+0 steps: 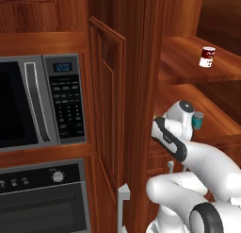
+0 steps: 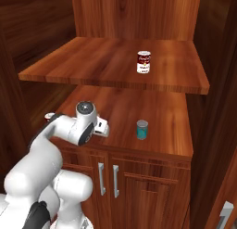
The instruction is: Stack two cans on top of the other two cans in the cabinet.
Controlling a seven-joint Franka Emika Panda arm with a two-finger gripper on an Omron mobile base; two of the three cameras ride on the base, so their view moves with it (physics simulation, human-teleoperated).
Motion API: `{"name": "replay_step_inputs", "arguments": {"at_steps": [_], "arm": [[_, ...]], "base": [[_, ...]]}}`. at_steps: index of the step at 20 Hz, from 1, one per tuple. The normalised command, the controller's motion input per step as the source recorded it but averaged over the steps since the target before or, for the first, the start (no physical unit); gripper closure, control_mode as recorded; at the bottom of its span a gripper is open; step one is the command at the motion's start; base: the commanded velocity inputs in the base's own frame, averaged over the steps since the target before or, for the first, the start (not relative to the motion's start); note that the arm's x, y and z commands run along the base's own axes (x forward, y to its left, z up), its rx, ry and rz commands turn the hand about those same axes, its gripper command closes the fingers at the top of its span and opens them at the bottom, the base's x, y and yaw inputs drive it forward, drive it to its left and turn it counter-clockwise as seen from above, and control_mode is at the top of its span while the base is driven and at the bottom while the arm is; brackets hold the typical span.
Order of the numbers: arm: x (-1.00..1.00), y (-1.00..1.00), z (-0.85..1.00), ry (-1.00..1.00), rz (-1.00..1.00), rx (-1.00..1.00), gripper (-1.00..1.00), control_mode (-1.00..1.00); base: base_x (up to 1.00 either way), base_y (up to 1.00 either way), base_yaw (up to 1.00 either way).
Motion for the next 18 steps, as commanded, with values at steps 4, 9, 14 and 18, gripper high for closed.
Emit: {"name": "replay_step_inputs", "arguments": {"at_steps": [4, 9, 14, 18], "arm": [[0.17, 0.00, -0.20, -0.04, 0.00, 0.00, -1.00, -1.00], [0.13, 0.00, -0.17, -0.10, 0.00, 0.00, -1.00, -1.00], [0.07, 0.04, -0.15, -0.20, 0.00, 0.00, -1.00, -1.00], [0.02, 0.02, -0.09, -0.13, 0.00, 0.00, -1.00, -1.00]], "base": [[0.00, 0.00, 0.00], [0.00, 0.00, 0.00], [0.00, 0.00, 0.00], [0.00, 0.00, 0.00]]}}
